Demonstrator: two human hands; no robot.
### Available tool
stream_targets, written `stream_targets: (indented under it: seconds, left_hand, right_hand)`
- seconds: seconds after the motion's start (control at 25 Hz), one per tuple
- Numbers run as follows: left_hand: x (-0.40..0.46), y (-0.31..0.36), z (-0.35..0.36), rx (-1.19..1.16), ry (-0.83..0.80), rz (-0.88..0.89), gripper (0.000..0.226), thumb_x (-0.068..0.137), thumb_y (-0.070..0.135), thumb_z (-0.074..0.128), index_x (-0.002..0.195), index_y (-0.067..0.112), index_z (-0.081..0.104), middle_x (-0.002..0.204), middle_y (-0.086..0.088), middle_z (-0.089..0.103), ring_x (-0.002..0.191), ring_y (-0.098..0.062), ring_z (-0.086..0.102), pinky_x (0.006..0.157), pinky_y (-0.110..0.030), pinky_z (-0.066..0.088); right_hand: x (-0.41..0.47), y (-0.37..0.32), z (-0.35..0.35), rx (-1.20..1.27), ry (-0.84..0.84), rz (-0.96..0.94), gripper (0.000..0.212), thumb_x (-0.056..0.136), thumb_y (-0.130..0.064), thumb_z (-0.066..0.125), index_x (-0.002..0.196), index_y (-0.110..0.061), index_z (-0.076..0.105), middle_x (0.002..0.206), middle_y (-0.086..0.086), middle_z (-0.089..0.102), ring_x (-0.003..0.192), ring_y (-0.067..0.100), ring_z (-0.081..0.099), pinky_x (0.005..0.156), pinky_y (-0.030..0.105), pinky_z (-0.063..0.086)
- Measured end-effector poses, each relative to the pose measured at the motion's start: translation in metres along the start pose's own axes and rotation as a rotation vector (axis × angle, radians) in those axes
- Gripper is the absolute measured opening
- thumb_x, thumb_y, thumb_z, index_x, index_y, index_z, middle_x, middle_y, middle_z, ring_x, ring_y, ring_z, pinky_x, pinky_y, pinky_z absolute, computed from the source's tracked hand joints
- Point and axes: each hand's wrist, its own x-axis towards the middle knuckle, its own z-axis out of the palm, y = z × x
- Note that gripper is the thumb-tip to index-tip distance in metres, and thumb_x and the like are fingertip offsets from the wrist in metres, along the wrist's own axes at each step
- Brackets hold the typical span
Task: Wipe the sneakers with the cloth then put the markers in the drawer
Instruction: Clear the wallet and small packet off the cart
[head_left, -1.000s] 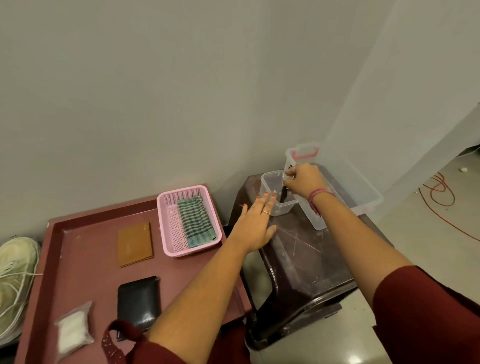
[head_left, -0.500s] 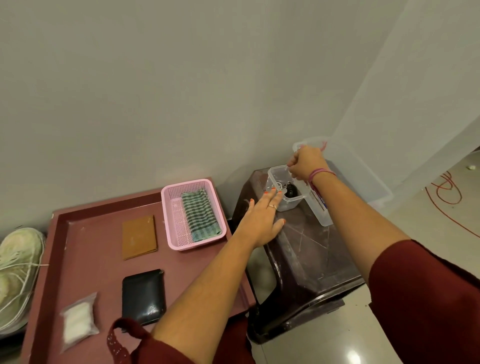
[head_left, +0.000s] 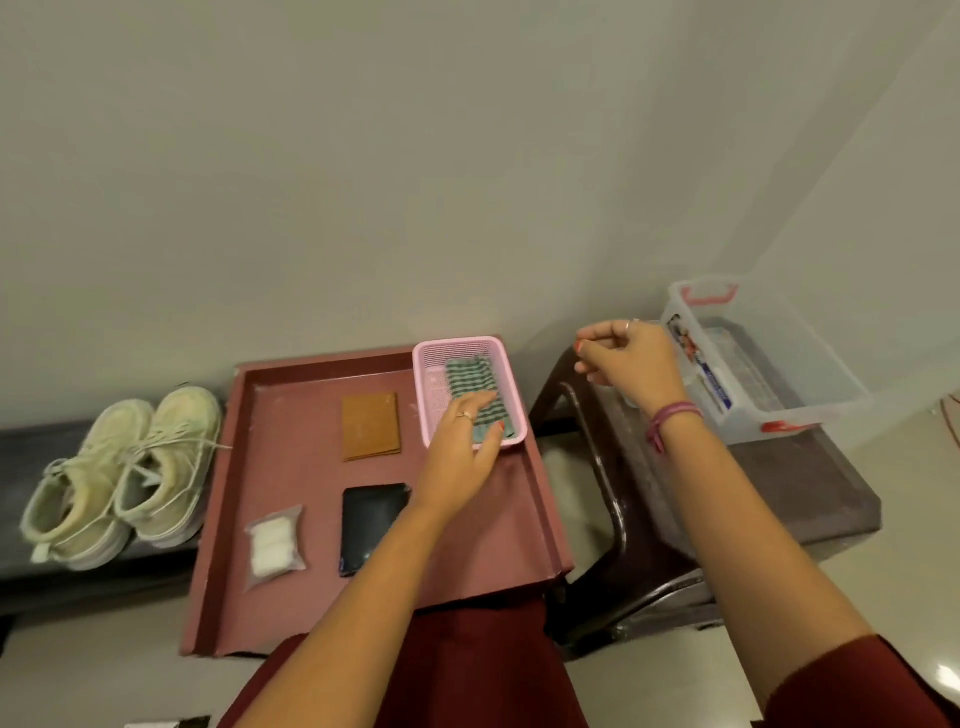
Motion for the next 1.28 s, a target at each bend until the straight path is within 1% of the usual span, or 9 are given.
stream_targets:
  seconds: [0.12,0.32,0.44,0.56,0.68,0.8,0.92,1.12,1.28]
  left_hand:
    - [-0.028,-0.030,-0.042,0.025,0.102,-0.062,0.031,0.094,0.010,0.056,0.125,0.010,0.057,0.125,-0.004,0.056,0.113,-0.009,0.051,0.099,-0.017,0.036]
    - [-0.076,-0.077,-0.087,0.033,0.215,-0.274,0.027,0.095,0.014,0.055,0.121,0.016,0.060,0.118,0.002,0.057,0.109,-0.015,0.057,0.097,-0.035,0.047]
    - [-0.095,-0.093,-0.095,0.007,0.247,-0.467,0.033,0.095,0.015,0.055,0.127,0.008,0.055,0.123,-0.006,0.055,0.109,-0.016,0.055,0.097,-0.029,0.044]
    - [-0.106,-0.108,-0.091,0.002,0.218,-0.659,0.040,0.094,0.016,0.057,0.130,-0.001,0.050,0.119,-0.010,0.057,0.108,-0.021,0.055,0.091,-0.025,0.039]
    - [-0.109,-0.125,-0.080,0.063,0.103,-0.785,0.030,0.091,0.023,0.061,0.103,-0.005,0.056,0.097,-0.015,0.058,0.095,-0.032,0.058,0.077,-0.034,0.042]
    - [-0.108,-0.134,-0.069,0.131,-0.062,-0.863,0.050,0.088,0.039,0.062,0.111,-0.005,0.055,0.114,-0.020,0.054,0.108,-0.036,0.052,0.091,-0.041,0.044]
    - [-0.107,-0.139,-0.065,0.231,-0.069,-0.866,0.064,0.086,0.050,0.061,0.123,-0.002,0.049,0.126,-0.017,0.045,0.119,-0.033,0.043,0.102,-0.041,0.037]
    - [-0.096,-0.136,-0.056,0.450,-0.019,-0.865,0.082,0.077,0.067,0.061,0.122,0.000,0.046,0.120,-0.013,0.050,0.117,-0.028,0.043,0.102,-0.036,0.036]
    - [-0.088,-0.141,-0.050,0.380,0.014,-0.986,0.092,0.067,0.068,0.070,0.124,0.001,0.045,0.123,-0.012,0.050,0.118,-0.029,0.044,0.098,-0.034,0.036]
  right_hand:
    - [-0.029,0.007,0.041,0.118,-0.051,0.042,0.014,0.084,-0.001,0.062,0.083,-0.014,0.068,0.071,0.005,0.068,0.058,0.008,0.065,0.056,0.019,0.054]
    - [-0.064,0.032,0.111,0.292,-0.103,0.208,0.013,0.085,0.002,0.063,0.096,-0.003,0.067,0.076,0.007,0.067,0.061,0.010,0.064,0.054,0.017,0.053]
    - [-0.071,0.041,0.149,0.288,-0.102,0.279,0.017,0.085,0.000,0.063,0.101,-0.003,0.065,0.079,0.004,0.067,0.067,0.012,0.065,0.058,0.019,0.056]
    - [-0.062,0.050,0.189,0.128,-0.130,0.257,0.022,0.083,-0.003,0.064,0.105,-0.004,0.067,0.085,0.003,0.068,0.082,0.020,0.067,0.077,0.030,0.058]
    - [-0.048,0.055,0.228,-0.121,-0.184,0.196,0.029,0.081,-0.005,0.062,0.109,0.000,0.066,0.100,0.005,0.069,0.098,0.020,0.063,0.096,0.031,0.048]
    - [-0.034,0.060,0.261,-0.385,-0.290,0.158,0.026,0.084,-0.010,0.062,0.100,0.010,0.063,0.119,0.017,0.064,0.117,0.028,0.056,0.085,0.024,0.040]
    - [-0.019,0.066,0.285,-0.553,-0.338,0.196,0.026,0.086,-0.021,0.064,0.096,0.003,0.061,0.114,0.021,0.063,0.106,0.033,0.059,0.074,0.026,0.040]
    - [-0.002,0.085,0.307,-0.682,-0.315,0.229,0.051,0.083,-0.036,0.068,0.113,0.005,0.057,0.119,0.022,0.060,0.111,0.034,0.056,0.086,0.033,0.045]
    - [0.000,0.096,0.313,-0.766,-0.259,0.241,0.052,0.083,-0.031,0.070,0.117,0.004,0.054,0.123,0.021,0.057,0.115,0.033,0.053,0.092,0.033,0.043]
